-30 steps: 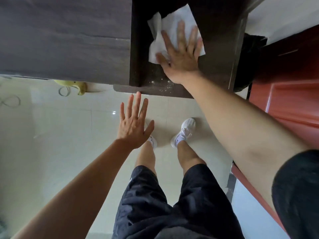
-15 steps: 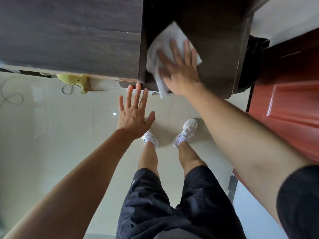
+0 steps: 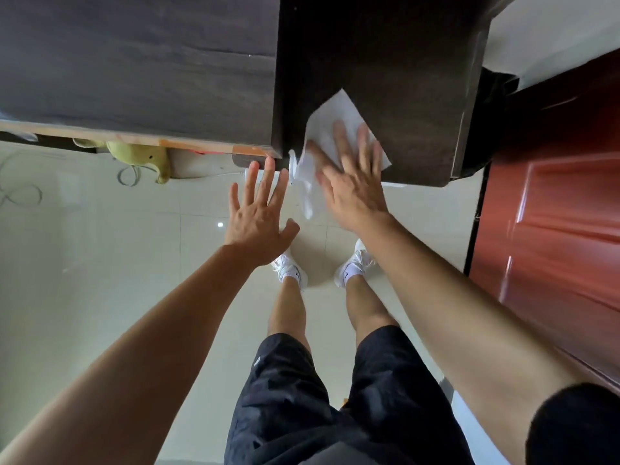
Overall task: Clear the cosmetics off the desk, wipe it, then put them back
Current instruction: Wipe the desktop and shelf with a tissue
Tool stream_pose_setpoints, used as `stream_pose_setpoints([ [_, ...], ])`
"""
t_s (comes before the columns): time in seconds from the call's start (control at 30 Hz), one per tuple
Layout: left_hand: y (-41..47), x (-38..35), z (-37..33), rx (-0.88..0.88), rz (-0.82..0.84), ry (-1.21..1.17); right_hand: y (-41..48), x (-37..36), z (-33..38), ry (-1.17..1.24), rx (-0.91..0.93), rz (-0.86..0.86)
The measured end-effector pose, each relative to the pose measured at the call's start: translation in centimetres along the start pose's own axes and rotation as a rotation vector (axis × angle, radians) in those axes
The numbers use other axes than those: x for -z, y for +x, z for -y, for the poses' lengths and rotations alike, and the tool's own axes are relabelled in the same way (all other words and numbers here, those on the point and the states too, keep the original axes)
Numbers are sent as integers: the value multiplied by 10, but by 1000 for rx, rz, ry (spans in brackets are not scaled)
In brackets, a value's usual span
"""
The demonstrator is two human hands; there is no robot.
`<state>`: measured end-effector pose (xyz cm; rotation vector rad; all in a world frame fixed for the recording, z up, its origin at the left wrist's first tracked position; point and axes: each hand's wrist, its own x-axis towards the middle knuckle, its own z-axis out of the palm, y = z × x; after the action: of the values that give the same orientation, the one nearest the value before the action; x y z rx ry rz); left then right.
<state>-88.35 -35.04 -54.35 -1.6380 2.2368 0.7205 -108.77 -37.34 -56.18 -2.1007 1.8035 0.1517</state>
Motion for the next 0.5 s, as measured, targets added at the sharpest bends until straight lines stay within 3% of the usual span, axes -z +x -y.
stream_pose_setpoints([
  [0.2,3,-1,0,5,13,31,-47,-4,-76,7,-175,-13],
  [0.3,3,0,-1,2,14,29,-37,-3,-57,39,-259,9],
  [0.5,1,3,-3,-3,6,27,21,6,6,51,-136,23],
])
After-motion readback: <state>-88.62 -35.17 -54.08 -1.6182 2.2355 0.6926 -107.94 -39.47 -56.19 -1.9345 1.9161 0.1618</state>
